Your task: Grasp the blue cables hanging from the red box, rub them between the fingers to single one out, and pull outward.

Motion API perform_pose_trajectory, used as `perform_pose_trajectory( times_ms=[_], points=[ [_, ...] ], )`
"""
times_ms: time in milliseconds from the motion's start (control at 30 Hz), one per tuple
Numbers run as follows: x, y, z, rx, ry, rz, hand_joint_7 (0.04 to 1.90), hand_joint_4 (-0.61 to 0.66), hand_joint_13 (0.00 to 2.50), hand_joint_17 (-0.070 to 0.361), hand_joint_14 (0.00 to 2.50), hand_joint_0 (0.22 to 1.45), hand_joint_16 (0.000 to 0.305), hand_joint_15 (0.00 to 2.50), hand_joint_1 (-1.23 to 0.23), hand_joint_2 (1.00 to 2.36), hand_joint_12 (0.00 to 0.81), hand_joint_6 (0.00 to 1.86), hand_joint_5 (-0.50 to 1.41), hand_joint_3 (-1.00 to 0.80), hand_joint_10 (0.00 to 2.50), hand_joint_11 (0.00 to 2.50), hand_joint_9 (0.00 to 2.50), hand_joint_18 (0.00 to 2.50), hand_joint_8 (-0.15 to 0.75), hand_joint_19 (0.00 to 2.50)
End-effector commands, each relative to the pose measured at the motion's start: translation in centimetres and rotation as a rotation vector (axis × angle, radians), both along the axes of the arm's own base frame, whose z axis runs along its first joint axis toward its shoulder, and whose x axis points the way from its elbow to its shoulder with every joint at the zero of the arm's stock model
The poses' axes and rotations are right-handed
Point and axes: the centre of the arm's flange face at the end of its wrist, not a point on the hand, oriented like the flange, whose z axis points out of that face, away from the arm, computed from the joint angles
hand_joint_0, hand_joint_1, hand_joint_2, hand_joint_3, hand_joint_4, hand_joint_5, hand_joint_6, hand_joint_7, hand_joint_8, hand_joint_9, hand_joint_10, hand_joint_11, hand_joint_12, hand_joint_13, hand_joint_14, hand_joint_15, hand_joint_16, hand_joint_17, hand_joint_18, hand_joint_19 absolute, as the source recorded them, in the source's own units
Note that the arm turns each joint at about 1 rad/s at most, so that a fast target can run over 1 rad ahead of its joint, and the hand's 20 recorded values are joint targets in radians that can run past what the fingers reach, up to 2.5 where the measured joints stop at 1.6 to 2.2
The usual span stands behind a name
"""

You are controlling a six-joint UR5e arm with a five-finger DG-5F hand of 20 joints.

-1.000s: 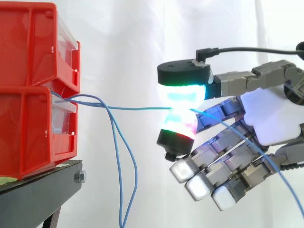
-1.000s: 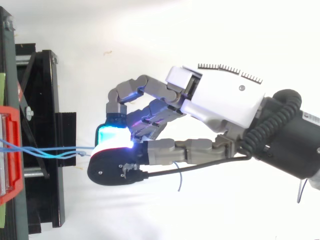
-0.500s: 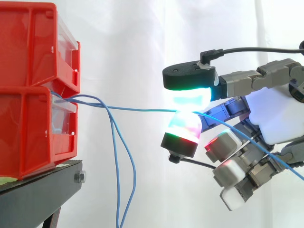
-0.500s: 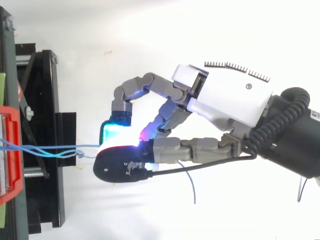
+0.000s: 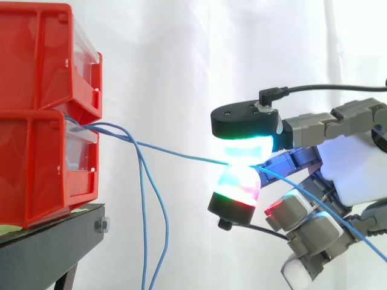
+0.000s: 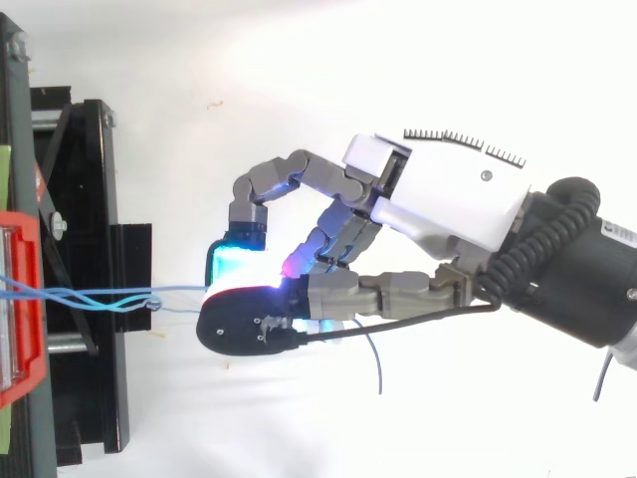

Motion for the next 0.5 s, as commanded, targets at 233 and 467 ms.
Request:
perform_pose_trajectory(
  times_ms=[233,467],
  points=[
    [0.4,0.6,-0.4,0.027,-0.014,0.062,1.17,0.05,1.39,0.125,0.01,0.58,0.055,1.3,-0.71,1.02,0.369,0.9,-0.12,-0.02,0.01,1.31,1.36,0.81,0.332,0.65],
    [0.9,1.3,-0.4,0.047,-0.03,0.119,1.16,0.04,1.4,0.125,0.01,0.58,0.055,1.34,-0.71,1.02,0.357,0.9,-0.12,-0.03,0.01,1.33,1.37,0.81,0.323,0.65]
  ],
)
